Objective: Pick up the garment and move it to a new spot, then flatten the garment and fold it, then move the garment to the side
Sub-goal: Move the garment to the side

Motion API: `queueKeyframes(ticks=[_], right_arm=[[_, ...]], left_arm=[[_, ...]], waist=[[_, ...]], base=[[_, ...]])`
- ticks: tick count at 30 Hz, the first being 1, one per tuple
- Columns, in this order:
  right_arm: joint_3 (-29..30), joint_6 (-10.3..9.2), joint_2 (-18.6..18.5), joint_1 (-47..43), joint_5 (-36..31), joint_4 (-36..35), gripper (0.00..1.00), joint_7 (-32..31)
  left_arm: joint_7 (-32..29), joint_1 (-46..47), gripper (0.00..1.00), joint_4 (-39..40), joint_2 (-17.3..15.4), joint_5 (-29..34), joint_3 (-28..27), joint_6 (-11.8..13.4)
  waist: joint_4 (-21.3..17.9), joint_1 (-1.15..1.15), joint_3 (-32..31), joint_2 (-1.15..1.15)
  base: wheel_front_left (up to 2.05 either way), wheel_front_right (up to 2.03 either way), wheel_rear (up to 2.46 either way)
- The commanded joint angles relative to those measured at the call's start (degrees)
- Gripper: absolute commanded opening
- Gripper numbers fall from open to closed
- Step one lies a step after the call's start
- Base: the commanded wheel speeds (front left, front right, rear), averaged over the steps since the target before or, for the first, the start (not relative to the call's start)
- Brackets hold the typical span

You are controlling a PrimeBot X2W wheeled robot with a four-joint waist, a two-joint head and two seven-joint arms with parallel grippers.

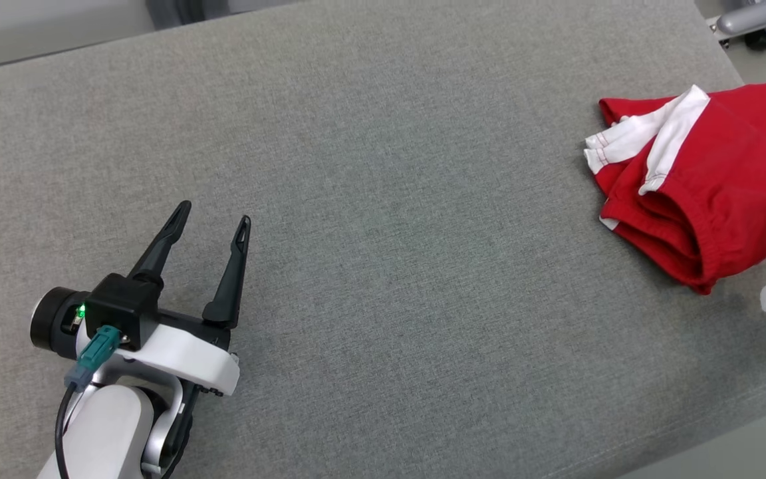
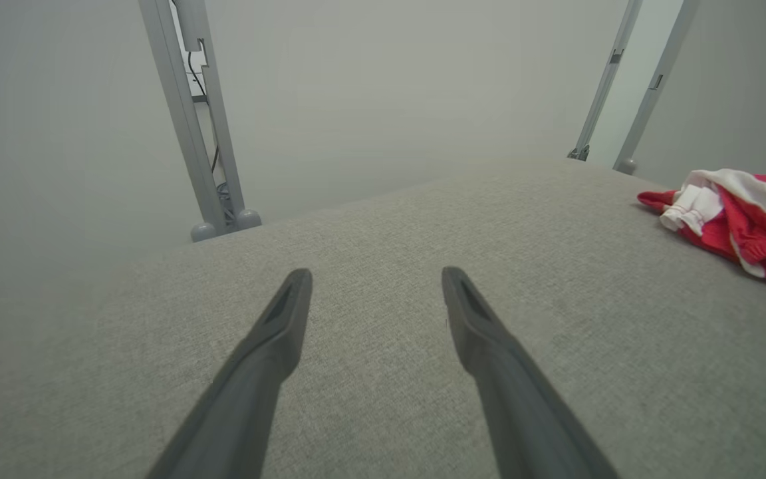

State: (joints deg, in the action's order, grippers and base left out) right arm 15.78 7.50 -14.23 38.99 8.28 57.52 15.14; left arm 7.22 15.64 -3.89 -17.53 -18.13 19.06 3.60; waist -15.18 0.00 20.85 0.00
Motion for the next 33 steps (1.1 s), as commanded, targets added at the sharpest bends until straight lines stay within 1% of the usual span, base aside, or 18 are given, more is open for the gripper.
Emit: queueKeyframes(ticks=[1,4,8,11,15,16,20,23,28,33], right_arm=[[0.2,-0.01,0.63,-1.47,0.33,-2.29,1.0,0.06],[0.2,-0.01,1.74,-4.88,1.33,-8.91,1.0,0.07],[-1.03,-0.01,4.21,-9.9,2.37,-20.12,1.0,0.07],[-3.0,-0.01,5.85,-13.53,2.59,-28.02,1.0,0.06],[-6.75,-0.01,8.12,-17.54,2.54,-37.23,1.0,0.06],[-6.75,-0.01,8.12,-17.54,2.54,-37.23,1.0,0.06],[-10.82,0.0,9.48,-20.74,1.37,-43.59,1.0,-0.3],[-13.08,-0.01,10.03,-22.73,0.17,-47.09,1.0,-1.8],[-16.42,-0.01,10.89,-26.5,-0.4,-50.14,1.0,-4.76],[-16.48,-0.01,11.1,-30.57,-1.06,-50.21,1.0,-6.48]], left_arm=[[0.75,0.03,1.0,-0.28,-0.11,-0.56,-0.33,0.18],[1.72,-1.02,1.0,-0.76,0.39,-1.35,-0.87,0.55],[2.94,-1.91,1.0,-0.55,0.63,-2.27,-1.88,1.22],[3.76,-2.69,1.0,0.08,0.67,-2.68,-2.53,1.86],[4.75,-3.95,1.0,1.24,0.3,-2.93,-4.13,3.39],[4.75,-3.95,1.0,1.24,0.3,-2.93,-4.13,3.39],[5.55,-5.18,1.0,2.78,-0.09,-3.25,-5.8,4.74],[5.82,-7.02,1.0,3.79,-0.46,-3.74,-7.11,5.84],[6.19,-11.51,1.0,5.92,-0.71,-5.03,-9.23,7.59],[5.87,-15.42,1.0,6.39,-1.09,-6.55,-9.32,6.8]], waist=[[0.19,0.0,-1.17,0.0],[0.37,0.0,-2.88,0.0],[1.06,0.0,-5.11,0.0],[2.15,0.0,-6.69,0.0],[3.74,0.0,-8.31,0.0],[3.74,0.0,-8.31,0.0],[6.27,0.0,-9.89,0.0],[8.11,0.0,-11.05,0.0],[9.92,0.0,-13.82,0.0],[11.64,0.0,-16.52,0.0]], base=[[0.0,0.0,0.0],[0.0,0.0,0.0],[0.0,0.0,0.0],[0.0,0.0,0.0],[0.0,0.0,0.0],[0.0,0.0,0.0],[0.0,0.0,0.0],[0.0,0.0,0.0],[0.0,0.0,0.0],[0.0,0.0,0.0]])
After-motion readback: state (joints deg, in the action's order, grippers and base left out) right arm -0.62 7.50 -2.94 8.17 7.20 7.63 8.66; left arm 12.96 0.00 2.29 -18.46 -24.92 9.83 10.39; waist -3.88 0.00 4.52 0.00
